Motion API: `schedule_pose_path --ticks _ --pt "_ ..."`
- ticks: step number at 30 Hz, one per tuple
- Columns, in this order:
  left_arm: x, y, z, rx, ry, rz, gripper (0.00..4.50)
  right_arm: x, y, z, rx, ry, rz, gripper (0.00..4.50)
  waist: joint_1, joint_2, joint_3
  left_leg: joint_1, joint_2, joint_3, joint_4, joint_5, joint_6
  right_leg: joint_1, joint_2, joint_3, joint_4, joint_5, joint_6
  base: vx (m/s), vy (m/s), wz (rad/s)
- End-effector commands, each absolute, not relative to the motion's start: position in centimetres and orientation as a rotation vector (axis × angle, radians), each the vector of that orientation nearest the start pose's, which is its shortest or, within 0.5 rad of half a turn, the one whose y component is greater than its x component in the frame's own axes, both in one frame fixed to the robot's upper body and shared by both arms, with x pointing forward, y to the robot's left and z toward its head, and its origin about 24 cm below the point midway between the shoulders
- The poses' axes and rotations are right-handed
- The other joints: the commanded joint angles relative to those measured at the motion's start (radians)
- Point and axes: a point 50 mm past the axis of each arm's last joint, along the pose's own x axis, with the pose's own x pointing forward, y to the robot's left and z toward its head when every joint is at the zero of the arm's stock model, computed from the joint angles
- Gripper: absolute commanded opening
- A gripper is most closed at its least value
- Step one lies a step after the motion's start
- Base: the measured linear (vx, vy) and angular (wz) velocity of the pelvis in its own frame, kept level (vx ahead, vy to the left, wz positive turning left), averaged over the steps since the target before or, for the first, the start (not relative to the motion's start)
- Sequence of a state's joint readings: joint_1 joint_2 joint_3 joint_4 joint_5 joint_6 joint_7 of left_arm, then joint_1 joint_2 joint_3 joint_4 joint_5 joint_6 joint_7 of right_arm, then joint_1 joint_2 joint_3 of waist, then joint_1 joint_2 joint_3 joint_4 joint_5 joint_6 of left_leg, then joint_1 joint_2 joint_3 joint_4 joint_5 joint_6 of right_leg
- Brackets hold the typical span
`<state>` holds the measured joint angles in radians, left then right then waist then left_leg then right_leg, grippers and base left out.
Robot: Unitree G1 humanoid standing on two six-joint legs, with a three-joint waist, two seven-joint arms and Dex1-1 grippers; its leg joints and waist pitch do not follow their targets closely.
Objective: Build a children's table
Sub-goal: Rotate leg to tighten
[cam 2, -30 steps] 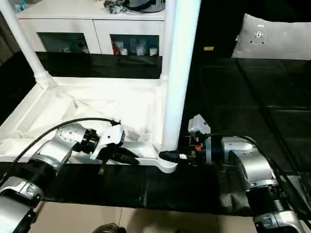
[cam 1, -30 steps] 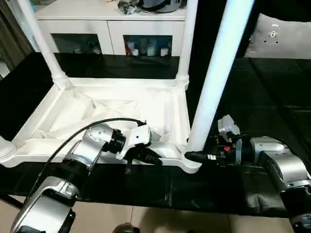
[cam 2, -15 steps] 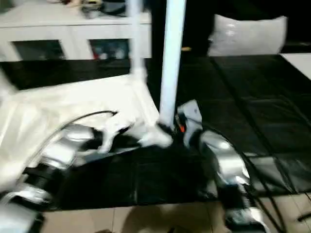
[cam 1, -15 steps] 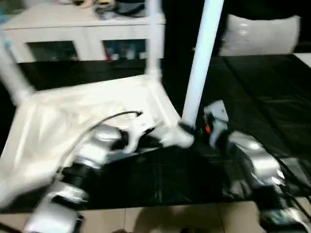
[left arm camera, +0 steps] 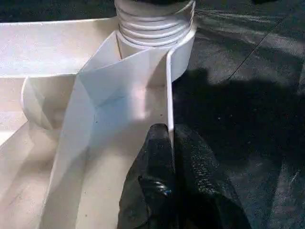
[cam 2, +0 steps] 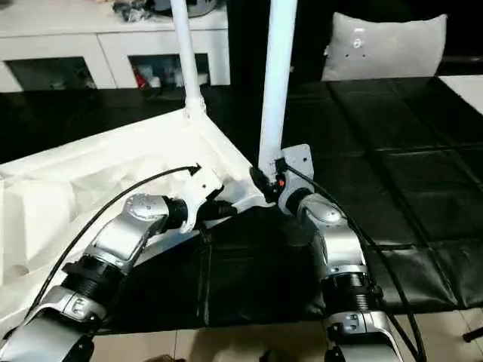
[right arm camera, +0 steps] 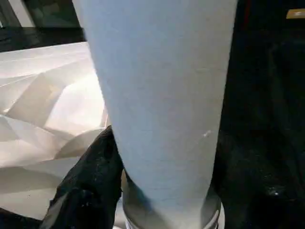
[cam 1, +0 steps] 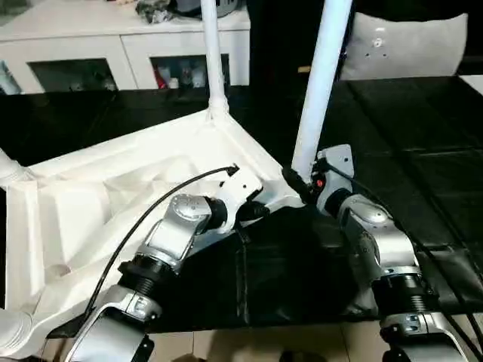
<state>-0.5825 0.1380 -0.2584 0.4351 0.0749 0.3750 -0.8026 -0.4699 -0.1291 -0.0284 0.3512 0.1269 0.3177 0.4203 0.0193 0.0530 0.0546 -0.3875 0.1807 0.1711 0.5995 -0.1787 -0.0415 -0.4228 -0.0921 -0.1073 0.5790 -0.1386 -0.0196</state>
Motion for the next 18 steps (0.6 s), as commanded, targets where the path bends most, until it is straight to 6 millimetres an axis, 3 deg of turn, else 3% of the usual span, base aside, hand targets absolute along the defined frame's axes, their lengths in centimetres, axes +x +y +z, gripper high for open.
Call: schedule_pose_path --ticks 1,3,5,7,8,9,11,14,18 --pt "32.7 6.9 9.1 0.292 0.221 -1.054 0.0 32.8 -12.6 6.6 0.049 0.204 0.533 3.18 0.011 -0.014 -0.081 0.003 0.033 -0.01 -0.055 -0.098 0.132 0.075 -0.055 0.044 -0.057 -0.181 -0.211 0.0 0.0 0.0" --pt "32.8 7.0 9.1 0.294 0.221 -1.055 0.0 32.7 -12.7 6.6 0.047 0.198 0.546 3.56 0.016 -0.012 -0.077 0.008 0.035 -0.009 -0.058 -0.133 0.12 0.074 -0.055 0.044 -0.063 -0.231 -0.202 0.0 0.0 0.0" --pt "32.8 7.4 9.1 0.3 0.218 -1.065 0.0 32.3 -13.0 6.7 0.039 0.183 0.581 3.65 0.02 -0.008 -0.071 0.012 0.038 -0.01 -0.062 -0.162 0.106 0.068 -0.054 0.045 -0.068 -0.26 -0.193 0.0 0.0 0.0" --pt "32.8 7.4 9.1 0.3 0.218 -1.066 0.0 32.3 -13.0 6.7 0.039 0.182 0.582 3.89 0.021 -0.011 -0.071 0.013 0.038 -0.011 -0.064 -0.177 0.095 0.069 -0.053 0.045 -0.067 -0.268 -0.187 0.0 0.0 0.0" --pt "32.8 8.1 9.0 0.323 0.213 -1.105 0.0 31.5 -14.1 6.9 0.019 0.174 0.639 3.89 0.024 -0.006 -0.066 0.013 0.039 -0.012 -0.067 -0.187 0.092 0.069 -0.053 0.045 -0.071 -0.281 -0.179 0.0 0.0 0.0" --pt "32.8 8.1 9.0 0.323 0.213 -1.105 0.0 31.5 -14.1 6.9 0.019 0.174 0.639 4.05 0.024 -0.009 -0.066 0.013 0.038 -0.011 -0.066 -0.192 0.093 0.07 -0.052 0.046 -0.072 -0.284 -0.175 0.0 0.0 0.0" --pt "32.5 8.9 8.9 0.349 0.217 -1.179 0.0 30.8 -15.7 7.2 -0.015 0.173 0.714 4.21 0.027 -0.007 -0.063 0.014 0.038 -0.012 -0.068 -0.206 0.092 0.07 -0.055 0.047 -0.072 -0.289 -0.175 0.0 0.0 0.0" --pt "32.3 9.3 8.8 0.367 0.221 -1.231 0.0 30.4 -16.5 7.6 -0.023 0.168 0.776 4.47 0.029 -0.008 -0.06 0.014 0.038 -0.011 -0.068 -0.218 0.092 0.069 -0.055 0.048 -0.072 -0.298 -0.181 0.0 0.0 0.0" --pt "31.9 10.0 8.6 0.4 0.238 -1.31 0.0 29.6 -17.1 7.8 -0.052 0.194 0.896 4.47 0.034 -0.006 -0.056 0.017 0.042 -0.011 -0.07 -0.226 0.093 0.066 -0.056 0.049 -0.075 -0.323 -0.176 0.0 0.0 0.0"
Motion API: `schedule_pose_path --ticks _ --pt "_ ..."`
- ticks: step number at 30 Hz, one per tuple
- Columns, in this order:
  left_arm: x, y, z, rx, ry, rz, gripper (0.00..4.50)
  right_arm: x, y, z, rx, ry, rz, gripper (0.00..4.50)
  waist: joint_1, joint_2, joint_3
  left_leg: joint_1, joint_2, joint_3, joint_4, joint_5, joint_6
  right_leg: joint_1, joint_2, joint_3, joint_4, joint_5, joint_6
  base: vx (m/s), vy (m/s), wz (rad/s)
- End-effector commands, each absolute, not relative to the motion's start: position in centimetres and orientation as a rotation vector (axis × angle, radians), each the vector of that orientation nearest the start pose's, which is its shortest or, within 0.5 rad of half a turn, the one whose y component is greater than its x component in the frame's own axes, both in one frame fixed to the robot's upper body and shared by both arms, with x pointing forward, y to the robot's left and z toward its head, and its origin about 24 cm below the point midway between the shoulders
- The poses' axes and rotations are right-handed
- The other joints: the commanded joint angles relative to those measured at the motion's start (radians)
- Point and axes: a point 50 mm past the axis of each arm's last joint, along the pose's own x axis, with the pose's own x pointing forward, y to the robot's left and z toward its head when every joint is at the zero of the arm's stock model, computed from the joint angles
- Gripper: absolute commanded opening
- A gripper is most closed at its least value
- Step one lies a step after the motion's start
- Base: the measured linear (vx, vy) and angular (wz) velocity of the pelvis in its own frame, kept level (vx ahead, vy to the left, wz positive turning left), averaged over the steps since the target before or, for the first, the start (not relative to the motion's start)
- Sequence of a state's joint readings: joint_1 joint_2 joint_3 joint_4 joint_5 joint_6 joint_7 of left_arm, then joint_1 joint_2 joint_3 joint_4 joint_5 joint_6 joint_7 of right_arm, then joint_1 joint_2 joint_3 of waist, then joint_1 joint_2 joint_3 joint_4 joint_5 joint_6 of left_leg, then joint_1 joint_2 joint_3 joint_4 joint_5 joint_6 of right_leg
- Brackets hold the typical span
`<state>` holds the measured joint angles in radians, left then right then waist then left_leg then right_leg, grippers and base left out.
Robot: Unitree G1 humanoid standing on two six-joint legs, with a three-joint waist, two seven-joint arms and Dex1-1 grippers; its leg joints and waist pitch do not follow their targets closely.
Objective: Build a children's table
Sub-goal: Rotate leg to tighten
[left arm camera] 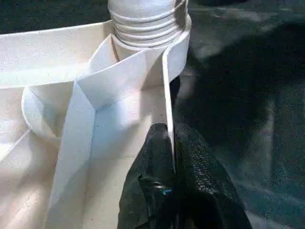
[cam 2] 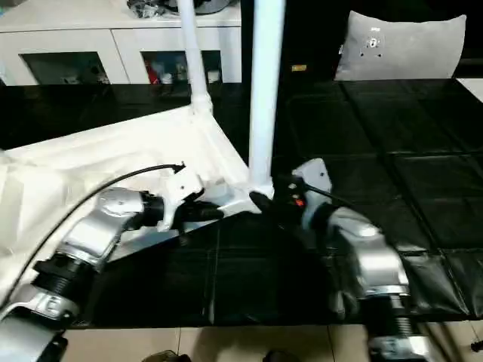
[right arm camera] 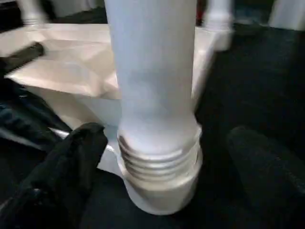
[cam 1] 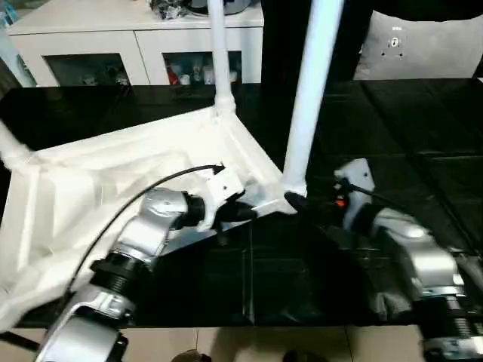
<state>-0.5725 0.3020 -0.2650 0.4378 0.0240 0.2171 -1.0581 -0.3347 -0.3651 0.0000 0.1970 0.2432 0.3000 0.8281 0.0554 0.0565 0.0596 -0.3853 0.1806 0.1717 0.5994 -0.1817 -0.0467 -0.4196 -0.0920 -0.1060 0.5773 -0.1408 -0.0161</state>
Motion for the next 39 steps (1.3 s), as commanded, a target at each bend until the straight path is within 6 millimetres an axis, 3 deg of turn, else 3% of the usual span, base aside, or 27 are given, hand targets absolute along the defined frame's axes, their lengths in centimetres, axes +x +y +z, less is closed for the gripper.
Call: schedule_pose_path --ticks 1,12,15,20,21,22,39 --pt "31.7 10.4 8.5 0.418 0.252 -1.357 0.0 29.2 -17.4 7.9 -0.061 0.215 0.961 4.47 0.001 -0.009 -0.061 0.016 0.042 -0.012 -0.07 -0.229 0.096 0.063 -0.056 0.046 -0.074 -0.328 -0.18 0.0 0.0 0.0" --pt "31.0 11.9 8.7 0.47 0.3 -1.544 0.0 28.4 -17.5 8.9 -0.067 0.299 1.212 4.47 0.025 -0.009 -0.057 0.016 0.049 -0.012 -0.074 -0.237 0.087 0.061 -0.059 0.051 -0.07 -0.34 -0.19 0.0 0.0 0.0" --pt "30.9 12.1 8.6 0.473 0.308 -1.558 0.0 28.2 -17.2 9.1 -0.044 0.316 1.279 4.21 0.032 -0.011 -0.057 0.02 0.05 -0.011 -0.075 -0.244 0.08 0.058 -0.061 0.052 -0.071 -0.358 -0.19 0.0 0.0 0.0" --pt "31.0 12.3 8.6 0.476 0.307 -1.563 0.0 28.0 -17.1 9.1 -0.027 0.341 1.325 3.8 0.031 -0.013 -0.056 0.017 0.05 -0.012 -0.077 -0.239 0.071 0.059 -0.061 0.053 -0.071 -0.351 -0.187 0.0 0.0 0.0" --pt "31.0 12.3 8.6 0.476 0.306 -1.562 0.0 28.0 -17.1 9.1 -0.023 0.346 1.331 3.72 0.03 -0.022 -0.059 0.017 0.049 -0.01 -0.075 -0.236 0.073 0.061 -0.061 0.053 -0.071 -0.352 -0.187 0.0 0.0 0.0" --pt "31.0 12.3 8.6 0.476 0.306 -1.562 0.0 28.0 -17.1 9.1 -0.021 0.349 1.334 3.62 0.033 -0.017 -0.057 0.017 0.05 -0.011 -0.075 -0.232 0.073 0.059 -0.063 0.053 -0.07 -0.36 -0.187 0.0 0.0 0.0" --pt "30.8 12.1 8.2 0.446 0.305 -1.536 0.0 27.2 -16.4 8.5 0.018 0.375 1.353 2.19 0.036 -0.019 -0.061 0.017 0.051 -0.011 -0.075 -0.22 0.065 0.06 -0.064 0.054 -0.071 -0.377 -0.177 0.0 0.0 0.0"
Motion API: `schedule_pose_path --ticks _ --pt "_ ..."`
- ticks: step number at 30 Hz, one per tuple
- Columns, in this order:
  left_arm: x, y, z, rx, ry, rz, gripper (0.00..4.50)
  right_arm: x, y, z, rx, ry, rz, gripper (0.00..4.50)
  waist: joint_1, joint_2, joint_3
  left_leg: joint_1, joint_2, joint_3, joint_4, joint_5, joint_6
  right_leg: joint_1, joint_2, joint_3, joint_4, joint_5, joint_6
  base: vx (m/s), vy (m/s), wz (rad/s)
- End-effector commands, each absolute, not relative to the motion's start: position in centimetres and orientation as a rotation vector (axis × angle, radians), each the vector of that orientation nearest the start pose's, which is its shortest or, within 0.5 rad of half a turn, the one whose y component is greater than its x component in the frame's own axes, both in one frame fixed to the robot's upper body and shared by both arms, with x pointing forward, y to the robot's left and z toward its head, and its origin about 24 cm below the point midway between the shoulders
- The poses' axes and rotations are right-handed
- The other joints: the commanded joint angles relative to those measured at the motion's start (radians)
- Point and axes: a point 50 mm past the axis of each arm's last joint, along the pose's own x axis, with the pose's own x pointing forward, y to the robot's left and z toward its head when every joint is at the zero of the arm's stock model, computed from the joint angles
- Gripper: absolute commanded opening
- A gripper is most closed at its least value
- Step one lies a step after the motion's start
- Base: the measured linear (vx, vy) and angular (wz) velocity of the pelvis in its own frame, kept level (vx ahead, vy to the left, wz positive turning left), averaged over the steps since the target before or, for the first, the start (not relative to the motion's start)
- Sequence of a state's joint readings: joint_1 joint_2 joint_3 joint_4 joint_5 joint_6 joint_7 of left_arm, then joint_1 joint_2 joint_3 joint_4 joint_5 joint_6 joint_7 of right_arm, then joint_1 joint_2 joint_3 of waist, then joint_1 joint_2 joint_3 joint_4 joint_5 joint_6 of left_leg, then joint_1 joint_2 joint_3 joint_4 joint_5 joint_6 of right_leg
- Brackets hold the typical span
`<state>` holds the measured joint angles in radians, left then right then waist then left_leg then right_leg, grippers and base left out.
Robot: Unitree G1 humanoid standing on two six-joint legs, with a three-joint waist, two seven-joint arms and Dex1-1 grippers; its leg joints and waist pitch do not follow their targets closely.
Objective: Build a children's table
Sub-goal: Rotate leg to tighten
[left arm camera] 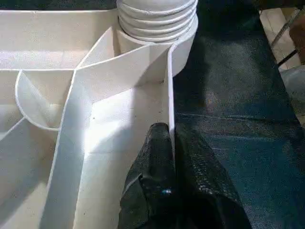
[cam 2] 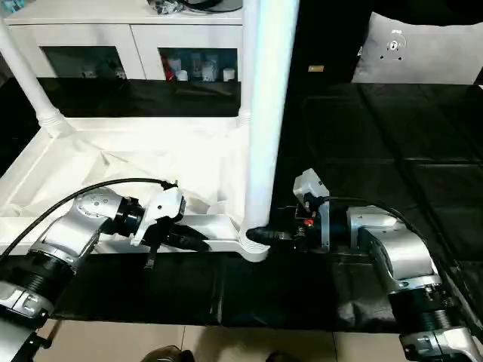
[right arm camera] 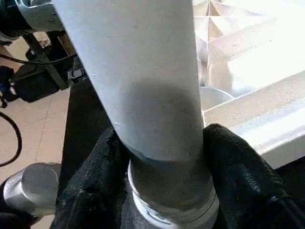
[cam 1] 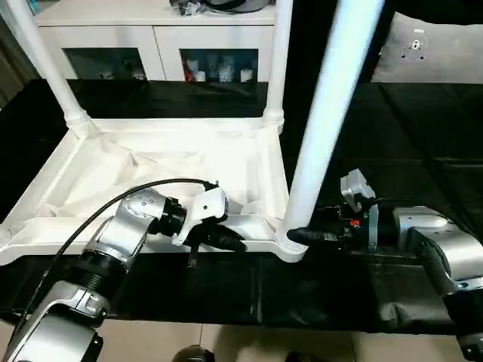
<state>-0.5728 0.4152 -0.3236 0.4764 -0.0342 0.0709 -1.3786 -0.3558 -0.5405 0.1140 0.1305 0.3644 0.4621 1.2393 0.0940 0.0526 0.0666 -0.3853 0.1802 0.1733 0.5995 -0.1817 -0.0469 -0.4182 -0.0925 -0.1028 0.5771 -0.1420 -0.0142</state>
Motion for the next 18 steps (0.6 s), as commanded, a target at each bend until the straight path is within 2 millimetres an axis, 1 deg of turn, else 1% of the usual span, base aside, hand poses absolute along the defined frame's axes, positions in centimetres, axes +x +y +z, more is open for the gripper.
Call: schedule_pose_path --ticks 1,2,3,4,5,6,7,8,9,10,11,12,13,14,15,16,17,18 --pt "30.8 11.9 8.1 0.429 0.305 -1.501 0.0 27.1 -16.0 8.3 0.025 0.371 1.32 2.15 -0.003 -0.016 -0.067 0.016 0.051 -0.012 -0.076 -0.22 0.063 0.059 -0.063 0.051 -0.07 -0.376 -0.177 0.0 0.0 0.0" --pt "30.9 11.8 8.0 0.42 0.306 -1.477 0.0 27.1 -15.7 8.1 0.023 0.366 1.293 2.11 -0.003 -0.012 -0.069 0.016 0.052 -0.014 -0.076 -0.219 0.059 0.058 -0.065 0.051 -0.07 -0.373 -0.178 0.0 0.0 0.0" --pt "30.9 11.6 8.1 0.41 0.302 -1.46 0.0 27.1 -15.4 8.0 0.019 0.362 1.274 2.11 -0.005 -0.014 -0.068 0.015 0.051 -0.013 -0.077 -0.225 0.057 0.059 -0.064 0.05 -0.071 -0.378 -0.177 0.0 0.0 0.0" --pt "30.9 11.4 8.1 0.393 0.297 -1.446 0.0 27.2 -15.2 7.8 0.006 0.358 1.243 2.11 -0.004 -0.002 -0.067 0.018 0.05 -0.015 -0.077 -0.238 0.05 0.056 -0.063 0.05 -0.074 -0.396 -0.171 0.0 0.0 0.0" --pt "30.9 11.4 8.1 0.393 0.297 -1.446 0.0 27.2 -15.2 7.8 0.006 0.358 1.243 2.08 -0.01 -0.009 -0.066 0.016 0.047 -0.015 -0.079 -0.253 0.042 0.059 -0.062 0.048 -0.078 -0.415 -0.162 0.0 0.0 0.0" --pt "30.9 11.0 8.2 0.37 0.291 -1.424 0.0 27.4 -14.9 7.5 -0.005 0.362 1.184 2.07 -0.011 -0.003 -0.067 0.02 0.047 -0.015 -0.079 -0.265 0.035 0.056 -0.063 0.048 -0.082 -0.431 -0.155 0.0 0.0 0.0" --pt "30.9 10.8 8.2 0.364 0.29 -1.415 0.0 27.5 -14.7 7.4 -0.007 0.364 1.164 2.07 -0.014 -0.003 -0.066 0.018 0.047 -0.017 -0.08 -0.268 0.031 0.057 -0.062 0.047 -0.08 -0.431 -0.154 0.0 0.0 0.0" --pt "31.1 10.1 8.4 0.343 0.281 -1.367 0.0 28.0 -14.1 6.8 -0.015 0.372 1.066 2.06 -0.019 0.002 -0.065 0.016 0.047 -0.02 -0.083 -0.278 0.019 0.058 -0.061 0.046 -0.079 -0.434 -0.151 0.0 0.0 0.0" --pt "31.2 9.8 8.4 0.336 0.278 -1.35 0.0 28.2 -13.9 6.6 -0.016 0.374 1.03 2.04 -0.028 -0.003 -0.065 0.017 0.044 -0.02 -0.083 -0.293 0.011 0.059 -0.061 0.044 -0.082 -0.448 -0.146 0.0 0.0 0.0" --pt "31.2 9.8 8.4 0.336 0.278 -1.35 0.0 28.2 -13.9 6.6 -0.016 0.374 1.03 2.02 -0.028 -0.003 -0.065 0.017 0.044 -0.02 -0.083 -0.293 0.011 0.059 -0.061 0.044 -0.082 -0.448 -0.146 0.0 0.0 0.0" --pt "31.3 8.8 8.7 0.319 0.27 -1.303 0.0 28.8 -13.4 6.4 0.006 0.355 0.939 2.0 -0.038 -0.005 -0.065 0.015 0.041 -0.022 -0.082 -0.297 0.016 0.06 -0.062 0.044 -0.084 -0.458 -0.139 0.0 0.0 0.0" --pt "31.3 8.5 8.7 0.313 0.267 -1.289 0.0 29.1 -13.2 6.3 0.012 0.351 0.911 1.99 -0.043 -0.007 -0.064 0.015 0.042 -0.02 -0.082 -0.293 0.016 0.058 -0.062 0.045 -0.084 -0.454 -0.142 0.0 0.0 0.0" --pt "31.5 7.3 9.1 0.297 0.254 -1.228 0.0 29.8 -12.8 6.1 0.03 0.337 0.807 1.98 -0.051 -0.01 -0.066 0.014 0.04 -0.02 -0.079 -0.285 0.018 0.057 -0.06 0.044 -0.083 -0.447 -0.147 0.0 0.0 0.0" --pt "31.6 7.1 9.1 0.294 0.25 -1.212 0.0 30.0 -12.7 6.1 0.032 0.333 0.785 1.98 -0.057 -0.008 -0.065 0.011 0.038 -0.02 -0.079 -0.273 0.022 0.057 -0.06 0.043 -0.083 -0.44 -0.151 0.0 0.0 0.0" --pt "31.7 6.5 9.3 0.284 0.242 -1.18 0.0 30.4 -12.6 6.1 0.036 0.327 0.739 1.98 -0.059 -0.009 -0.066 0.009 0.036 -0.02 -0.078 -0.269 0.026 0.061 -0.059 0.042 -0.085 -0.444 -0.146 0.0 0.0 0.0" --pt "31.8 5.5 9.5 0.267 0.224 -1.132 0.0 31.0 -12.5 6.1 0.05 0.318 0.664 1.98 -0.063 -0.009 -0.067 0.012 0.037 -0.017 -0.075 -0.258 0.033 0.057 -0.058 0.044 -0.086 -0.436 -0.145 0.0 0.0 0.0" --pt "31.9 4.7 9.7 0.247 0.21 -1.095 0.0 31.4 -12.5 6.1 0.059 0.311 0.615 1.98 -0.063 -0.008 -0.069 0.013 0.036 -0.016 -0.072 -0.244 0.036 0.056 -0.059 0.043 -0.085 -0.42 -0.154 0.0 0.0 0.0" --pt "31.9 3.9 9.9 0.222 0.198 -1.066 0.0 31.8 -12.5 6.1 0.064 0.303 0.564 1.98 -0.065 -0.011 -0.071 0.011 0.036 -0.016 -0.072 -0.232 0.04 0.058 -0.057 0.043 -0.085 -0.407 -0.156 0.0 0.0 0.0"
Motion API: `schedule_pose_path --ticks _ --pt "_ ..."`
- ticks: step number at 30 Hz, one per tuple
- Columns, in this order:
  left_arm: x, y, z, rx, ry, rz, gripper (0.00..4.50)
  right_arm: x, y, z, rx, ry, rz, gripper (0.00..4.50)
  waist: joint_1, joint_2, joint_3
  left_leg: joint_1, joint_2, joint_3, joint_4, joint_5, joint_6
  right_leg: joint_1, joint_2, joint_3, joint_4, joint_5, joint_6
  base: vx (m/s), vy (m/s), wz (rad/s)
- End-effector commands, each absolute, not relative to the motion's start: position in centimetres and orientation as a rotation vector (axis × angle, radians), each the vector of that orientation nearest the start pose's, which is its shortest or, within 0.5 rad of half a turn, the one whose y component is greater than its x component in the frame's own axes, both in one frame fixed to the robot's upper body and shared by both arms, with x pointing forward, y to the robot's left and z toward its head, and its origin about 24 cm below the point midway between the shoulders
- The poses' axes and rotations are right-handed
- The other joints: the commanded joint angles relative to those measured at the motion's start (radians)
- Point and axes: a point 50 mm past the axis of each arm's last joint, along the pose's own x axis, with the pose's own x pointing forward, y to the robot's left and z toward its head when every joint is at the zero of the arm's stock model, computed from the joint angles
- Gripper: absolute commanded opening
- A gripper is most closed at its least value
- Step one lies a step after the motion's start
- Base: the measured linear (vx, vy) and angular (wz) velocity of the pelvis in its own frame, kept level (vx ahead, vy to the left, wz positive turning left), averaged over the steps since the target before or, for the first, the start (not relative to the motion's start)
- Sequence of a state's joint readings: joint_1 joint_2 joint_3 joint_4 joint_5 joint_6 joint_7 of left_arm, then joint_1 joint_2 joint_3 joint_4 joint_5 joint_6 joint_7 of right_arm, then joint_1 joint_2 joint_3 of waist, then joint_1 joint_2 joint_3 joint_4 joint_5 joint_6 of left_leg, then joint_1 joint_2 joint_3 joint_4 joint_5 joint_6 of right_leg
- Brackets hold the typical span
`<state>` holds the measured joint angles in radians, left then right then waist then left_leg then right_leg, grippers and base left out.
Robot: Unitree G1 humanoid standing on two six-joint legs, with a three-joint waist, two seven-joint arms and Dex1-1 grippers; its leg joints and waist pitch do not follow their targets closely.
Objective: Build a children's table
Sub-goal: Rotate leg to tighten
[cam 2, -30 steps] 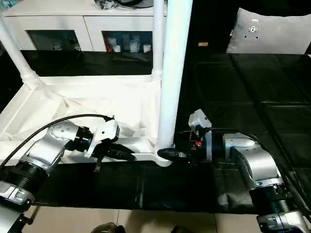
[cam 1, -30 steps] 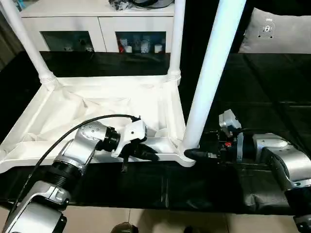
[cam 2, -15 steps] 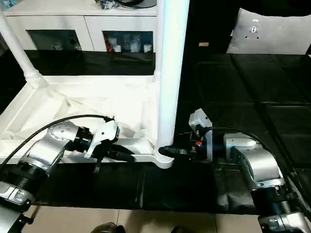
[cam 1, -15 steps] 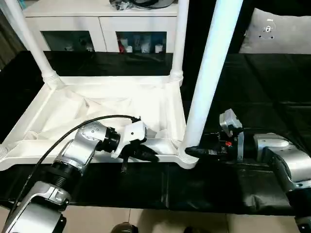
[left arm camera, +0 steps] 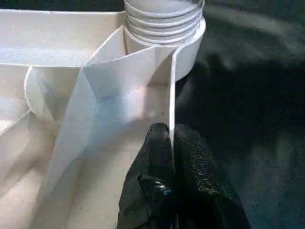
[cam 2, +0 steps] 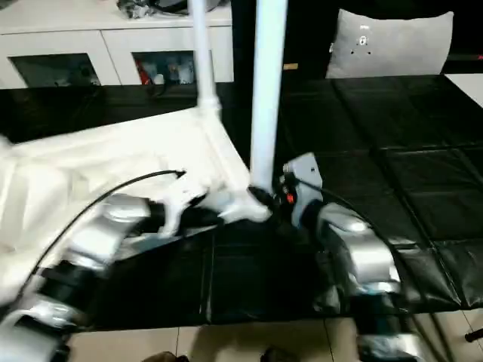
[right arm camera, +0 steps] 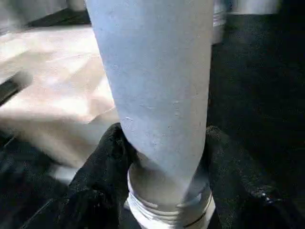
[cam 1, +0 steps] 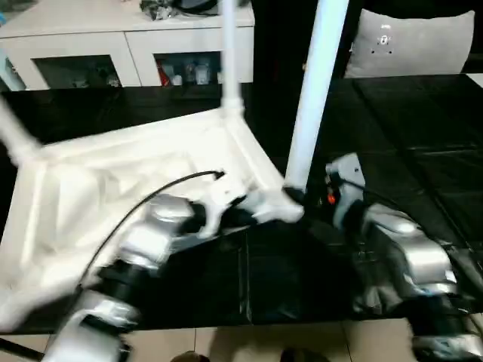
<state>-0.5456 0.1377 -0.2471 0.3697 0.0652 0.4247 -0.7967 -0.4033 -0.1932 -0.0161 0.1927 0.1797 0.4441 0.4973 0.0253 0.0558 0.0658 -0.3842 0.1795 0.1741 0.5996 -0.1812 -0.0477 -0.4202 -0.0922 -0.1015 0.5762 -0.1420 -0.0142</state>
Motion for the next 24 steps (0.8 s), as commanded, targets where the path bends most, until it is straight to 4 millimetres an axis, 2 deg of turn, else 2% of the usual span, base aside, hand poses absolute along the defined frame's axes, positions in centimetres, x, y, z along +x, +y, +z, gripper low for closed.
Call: schedule_pose_path --ticks 1,2,4,5,7,9,12,13,14,17,18,19,20,21,22,23,24 --pt "32.0 3.2 10.0 0.21 0.187 -1.043 0.0 32.2 -12.4 6.1 0.075 0.298 0.525 1.98 0.005 -0.014 -0.072 0.009 0.037 -0.015 -0.07 -0.211 0.049 0.06 -0.056 0.043 -0.081 -0.374 -0.163 0.0 0.0 0.0" --pt "31.9 2.3 10.1 0.21 0.162 -1.038 0.0 32.5 -12.3 6.3 0.1 0.275 0.488 1.98 0.005 -0.014 -0.071 0.009 0.037 -0.015 -0.07 -0.209 0.053 0.06 -0.056 0.043 -0.082 -0.367 -0.165 0.0 0.0 0.0" --pt "31.8 2.0 10.2 0.212 0.154 -1.045 0.0 32.7 -12.1 6.4 0.127 0.259 0.483 1.98 0.009 -0.014 -0.076 0.007 0.034 -0.013 -0.067 -0.183 0.075 0.063 -0.056 0.044 -0.078 -0.324 -0.169 0.0 0.0 0.0" --pt "31.9 2.2 10.3 0.229 0.154 -1.037 0.0 32.8 -12.2 6.6 0.136 0.245 0.477 2.33 0.012 -0.012 -0.079 0.005 0.034 -0.013 -0.066 -0.163 0.087 0.066 -0.055 0.044 -0.074 -0.29 -0.175 0.0 0.0 0.0" --pt "32.1 2.8 10.2 0.254 0.162 -1.028 0.0 32.8 -12.3 6.7 0.155 0.24 0.476 2.7 0.014 -0.012 -0.08 0.003 0.034 -0.012 -0.064 -0.138 0.102 0.068 -0.054 0.043 -0.069 -0.254 -0.184 0.0 0.0 0.0" --pt "32.3 3.4 10.1 0.272 0.169 -1.013 0.0 32.7 -12.3 6.8 0.135 0.221 0.492 2.78 0.015 -0.009 -0.081 0.003 0.035 -0.013 -0.065 -0.127 0.111 0.069 -0.054 0.043 -0.066 -0.234 -0.192 0.0 0.0 0.0" --pt "32.4 3.9 9.9 0.282 0.178 -1.007 0.0 32.5 -12.4 6.9 0.122 0.211 0.51 3.12 0.014 -0.009 -0.078 0.006 0.037 -0.013 -0.067 -0.156 0.104 0.068 -0.053 0.042 -0.069 -0.257 -0.195 0.0 0.0 0.0" --pt "32.4 4.2 9.8 0.291 0.182 -1.011 0.0 32.4 -12.8 7.0 0.104 0.193 0.516 3.18 0.014 -0.004 -0.077 0.007 0.037 -0.014 -0.067 -0.167 0.099 0.067 -0.054 0.042 -0.072 -0.268 -0.191 0.0 0.0 0.0" --pt "32.4 4.3 9.7 0.293 0.184 -1.015 0.0 32.4 -12.9 7.0 0.102 0.192 0.519 3.23 0.014 -0.005 -0.077 0.007 0.037 -0.013 -0.067 -0.173 0.097 0.068 -0.054 0.042 -0.072 -0.274 -0.188 0.0 0.0 0.0" --pt "32.4 5.6 9.1 0.318 0.202 -1.05 0.0 31.8 -14.6 7.3 0.084 0.173 0.585 3.56 0.017 -0.005 -0.078 0.007 0.037 -0.014 -0.067 -0.173 0.099 0.071 -0.054 0.043 -0.069 -0.261 -0.189 0.0 0.0 0.0" --pt "32.4 6.0 9.0 0.327 0.206 -1.065 0.0 31.5 -15.2 7.4 0.068 0.166 0.618 3.68 0.021 0.006 -0.079 0.008 0.037 -0.015 -0.066 -0.174 0.101 0.07 -0.055 0.043 -0.068 -0.258 -0.191 0.0 0.0 0.0" --pt "32.4 6.4 8.8 0.335 0.21 -1.079 0.0 31.2 -15.7 7.6 0.054 0.166 0.654 3.68 0.021 0.0 -0.08 0.007 0.038 -0.014 -0.064 -0.169 0.104 0.072 -0.054 0.043 -0.067 -0.246 -0.195 0.0 0.0 0.0" --pt "32.4 6.7 8.7 0.34 0.216 -1.095 0.0 30.9 -16.2 7.7 0.041 0.165 0.692 3.89 0.024 0.004 -0.081 0.007 0.038 -0.014 -0.064 -0.168 0.113 0.073 -0.054 0.043 -0.066 -0.236 -0.198 0.0 0.0 0.0" --pt "32.3 7.1 8.6 0.351 0.22 -1.116 0.0 30.6 -16.6 7.9 0.028 0.165 0.737 4.0 0.025 0.001 -0.079 0.006 0.038 -0.013 -0.063 -0.168 0.115 0.073 -0.054 0.043 -0.067 -0.238 -0.197 0.0 0.0 0.0" --pt "32.2 7.4 8.5 0.361 0.22 -1.147 0.0 30.2 -17.1 8.1 0.015 0.166 0.781 4.0 0.03 0.006 -0.082 0.008 0.036 -0.013 -0.061 -0.172 0.12 0.075 -0.054 0.041 -0.068 -0.246 -0.197 0.0 0.0 0.0" --pt "32.1 7.7 8.4 0.369 0.227 -1.178 0.0 30.0 -17.5 8.3 -0.001 0.169 0.822 4.13 0.033 0.003 -0.082 0.008 0.038 -0.013 -0.062 -0.17 0.122 0.074 -0.054 0.042 -0.067 -0.247 -0.197 0.0 0.0 0.0" --pt "32.0 8.0 8.4 0.38 0.23 -1.211 0.0 29.7 -17.9 8.5 -0.016 0.174 0.856 4.22 0.035 0.004 -0.083 0.008 0.039 -0.014 -0.061 -0.168 0.121 0.074 -0.055 0.043 -0.066 -0.246 -0.198 0.0 0.0 0.0"
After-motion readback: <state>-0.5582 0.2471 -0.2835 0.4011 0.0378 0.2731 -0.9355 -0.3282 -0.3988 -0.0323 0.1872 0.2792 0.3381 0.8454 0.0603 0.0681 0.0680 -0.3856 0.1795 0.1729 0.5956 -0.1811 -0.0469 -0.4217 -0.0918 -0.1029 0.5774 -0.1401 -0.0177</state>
